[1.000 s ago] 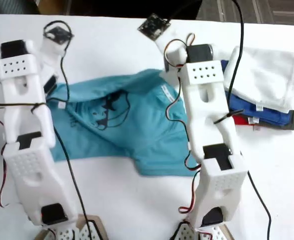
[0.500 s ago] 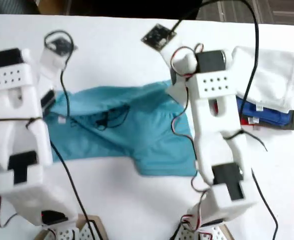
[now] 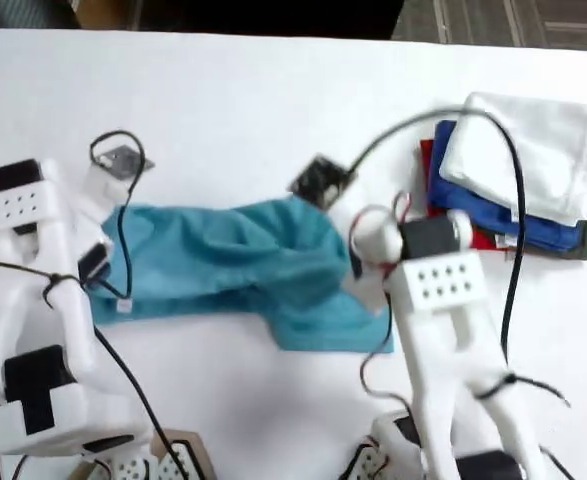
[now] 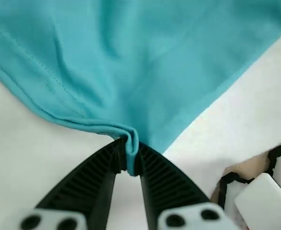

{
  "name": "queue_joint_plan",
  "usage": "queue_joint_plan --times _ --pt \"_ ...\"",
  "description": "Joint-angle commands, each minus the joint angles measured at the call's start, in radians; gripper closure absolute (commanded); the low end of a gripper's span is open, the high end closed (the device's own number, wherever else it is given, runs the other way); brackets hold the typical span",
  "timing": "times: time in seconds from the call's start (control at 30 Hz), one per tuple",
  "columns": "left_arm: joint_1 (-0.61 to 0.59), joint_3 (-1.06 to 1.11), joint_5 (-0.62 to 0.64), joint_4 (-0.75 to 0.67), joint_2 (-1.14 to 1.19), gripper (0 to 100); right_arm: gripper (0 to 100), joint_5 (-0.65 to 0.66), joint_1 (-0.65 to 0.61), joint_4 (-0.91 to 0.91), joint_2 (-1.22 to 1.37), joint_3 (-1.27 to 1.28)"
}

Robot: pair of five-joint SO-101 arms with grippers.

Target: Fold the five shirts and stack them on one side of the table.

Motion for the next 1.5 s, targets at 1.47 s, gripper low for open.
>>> queue_joint_plan --times 1.47 --pt "-0.018 -0.584 0.259 -0.152 0.563 98 97.8 -0.158 -0.025 -0.535 0.43 -0.21"
